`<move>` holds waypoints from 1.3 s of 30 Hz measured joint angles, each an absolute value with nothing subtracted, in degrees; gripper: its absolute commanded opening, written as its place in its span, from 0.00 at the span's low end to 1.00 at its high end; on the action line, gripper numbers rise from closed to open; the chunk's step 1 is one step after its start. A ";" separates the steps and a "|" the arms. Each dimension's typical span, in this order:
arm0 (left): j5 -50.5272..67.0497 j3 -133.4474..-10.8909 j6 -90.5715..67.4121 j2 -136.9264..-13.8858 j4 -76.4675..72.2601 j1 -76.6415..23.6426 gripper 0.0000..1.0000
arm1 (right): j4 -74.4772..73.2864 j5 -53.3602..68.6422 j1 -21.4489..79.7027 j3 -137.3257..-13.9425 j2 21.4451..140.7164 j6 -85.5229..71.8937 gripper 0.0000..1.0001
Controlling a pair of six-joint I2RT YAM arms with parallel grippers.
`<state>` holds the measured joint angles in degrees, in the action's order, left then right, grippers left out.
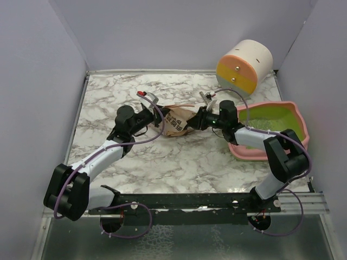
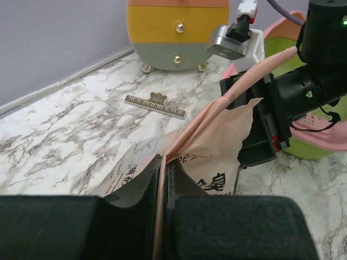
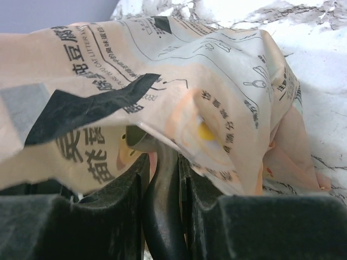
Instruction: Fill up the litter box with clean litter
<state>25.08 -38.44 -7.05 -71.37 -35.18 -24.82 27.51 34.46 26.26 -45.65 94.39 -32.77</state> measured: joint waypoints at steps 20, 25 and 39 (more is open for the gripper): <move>25.28 -38.54 -11.49 -71.37 -36.69 -20.51 0.25 | 26.46 43.66 15.68 -37.52 78.17 -35.48 0.01; 25.34 -38.54 -12.56 -71.35 -36.88 -20.23 0.28 | 31.09 47.42 11.57 -33.30 76.79 -39.07 0.01; 25.43 -38.54 -14.70 -71.35 -37.34 -19.55 0.28 | 63.22 56.62 8.14 -26.00 85.82 -58.30 0.01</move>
